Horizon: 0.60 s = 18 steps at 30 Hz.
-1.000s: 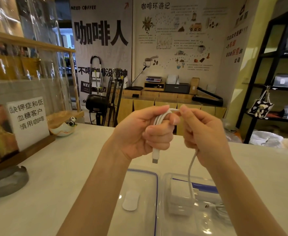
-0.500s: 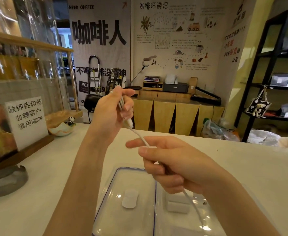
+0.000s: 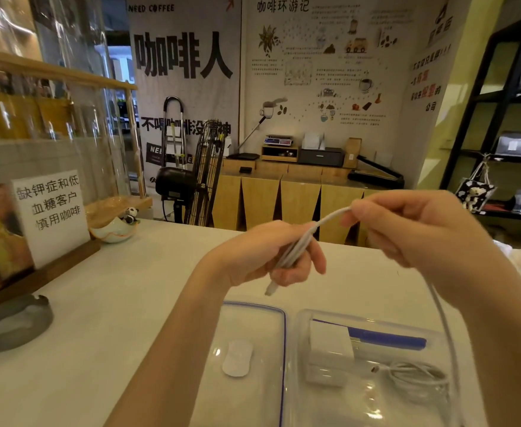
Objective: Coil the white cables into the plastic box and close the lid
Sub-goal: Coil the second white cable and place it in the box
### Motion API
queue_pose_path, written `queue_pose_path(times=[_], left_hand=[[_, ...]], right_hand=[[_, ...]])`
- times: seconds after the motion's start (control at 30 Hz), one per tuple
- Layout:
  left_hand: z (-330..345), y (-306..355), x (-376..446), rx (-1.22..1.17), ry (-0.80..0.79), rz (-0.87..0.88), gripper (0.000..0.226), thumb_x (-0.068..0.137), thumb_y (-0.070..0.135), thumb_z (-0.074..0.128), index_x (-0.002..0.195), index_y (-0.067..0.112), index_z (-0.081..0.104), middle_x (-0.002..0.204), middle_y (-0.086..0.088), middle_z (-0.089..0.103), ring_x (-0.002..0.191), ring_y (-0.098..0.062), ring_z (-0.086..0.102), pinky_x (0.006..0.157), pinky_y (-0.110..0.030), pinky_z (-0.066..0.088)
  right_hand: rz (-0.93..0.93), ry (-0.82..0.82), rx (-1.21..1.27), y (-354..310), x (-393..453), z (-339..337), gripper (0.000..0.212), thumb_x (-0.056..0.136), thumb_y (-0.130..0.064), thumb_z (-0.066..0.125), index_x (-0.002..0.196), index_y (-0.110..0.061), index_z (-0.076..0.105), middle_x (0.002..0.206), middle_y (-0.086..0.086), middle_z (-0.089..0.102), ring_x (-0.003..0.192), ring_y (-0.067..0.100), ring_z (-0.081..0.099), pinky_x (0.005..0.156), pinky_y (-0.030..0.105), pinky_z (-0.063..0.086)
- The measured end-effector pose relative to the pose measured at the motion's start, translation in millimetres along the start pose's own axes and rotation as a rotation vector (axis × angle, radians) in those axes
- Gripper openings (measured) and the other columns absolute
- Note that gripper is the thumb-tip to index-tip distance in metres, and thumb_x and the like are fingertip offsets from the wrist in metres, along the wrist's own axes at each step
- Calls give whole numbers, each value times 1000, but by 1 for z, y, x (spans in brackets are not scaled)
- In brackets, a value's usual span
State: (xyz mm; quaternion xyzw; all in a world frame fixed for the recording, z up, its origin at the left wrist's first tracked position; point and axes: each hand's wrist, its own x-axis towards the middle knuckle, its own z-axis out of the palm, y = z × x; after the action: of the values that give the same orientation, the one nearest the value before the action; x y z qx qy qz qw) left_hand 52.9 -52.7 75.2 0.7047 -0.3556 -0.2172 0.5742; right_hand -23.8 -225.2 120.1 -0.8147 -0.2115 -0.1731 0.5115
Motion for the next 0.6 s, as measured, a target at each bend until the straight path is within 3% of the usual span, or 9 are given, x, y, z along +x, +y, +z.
queue_pose_path(times=[0.13, 0.27, 0.4, 0.5, 0.6], left_hand=[[16, -1, 12, -275, -297, 31, 61, 91, 45, 14, 66, 10, 57, 37, 11, 43, 32, -3, 32, 36, -16, 27], [12, 3, 14, -565, -408, 173, 56, 92, 38, 18, 63, 9, 57, 37, 5, 28, 30, -9, 24, 32, -16, 24], [3, 9, 10, -974, -462, 347, 38, 92, 23, 31, 73, 0, 54, 43, 1, 32, 36, -12, 28, 38, -20, 23], [-2, 8, 9, -1207, -394, 451, 37, 95, 21, 28, 81, -3, 53, 46, -5, 37, 42, -12, 30, 44, -23, 25], [-9, 5, 9, -1234, -126, 527, 39, 95, 26, 29, 81, -1, 54, 44, -7, 49, 40, -10, 29, 43, -21, 30]], right_hand=[[12, 70, 163, 12, 7, -12, 20, 70, -33, 57, 73, -19, 71, 39, -5, 48, 35, 6, 35, 33, 13, 29], [52, 116, 280, 28, 15, -5, 23, 68, -32, 62, 78, -13, 70, 42, -5, 50, 35, 5, 35, 33, 13, 28], [147, 35, 319, 33, 20, 17, 25, 70, -34, 59, 83, -15, 70, 44, -6, 49, 35, 5, 34, 32, 14, 28], [185, -37, 227, 34, 19, 38, 18, 86, -26, 52, 97, -25, 66, 45, -5, 49, 32, 2, 34, 31, 14, 28], [155, -156, -27, 40, 16, 55, 21, 93, -23, 44, 110, -31, 55, 50, -5, 49, 31, -1, 37, 33, 11, 30]])
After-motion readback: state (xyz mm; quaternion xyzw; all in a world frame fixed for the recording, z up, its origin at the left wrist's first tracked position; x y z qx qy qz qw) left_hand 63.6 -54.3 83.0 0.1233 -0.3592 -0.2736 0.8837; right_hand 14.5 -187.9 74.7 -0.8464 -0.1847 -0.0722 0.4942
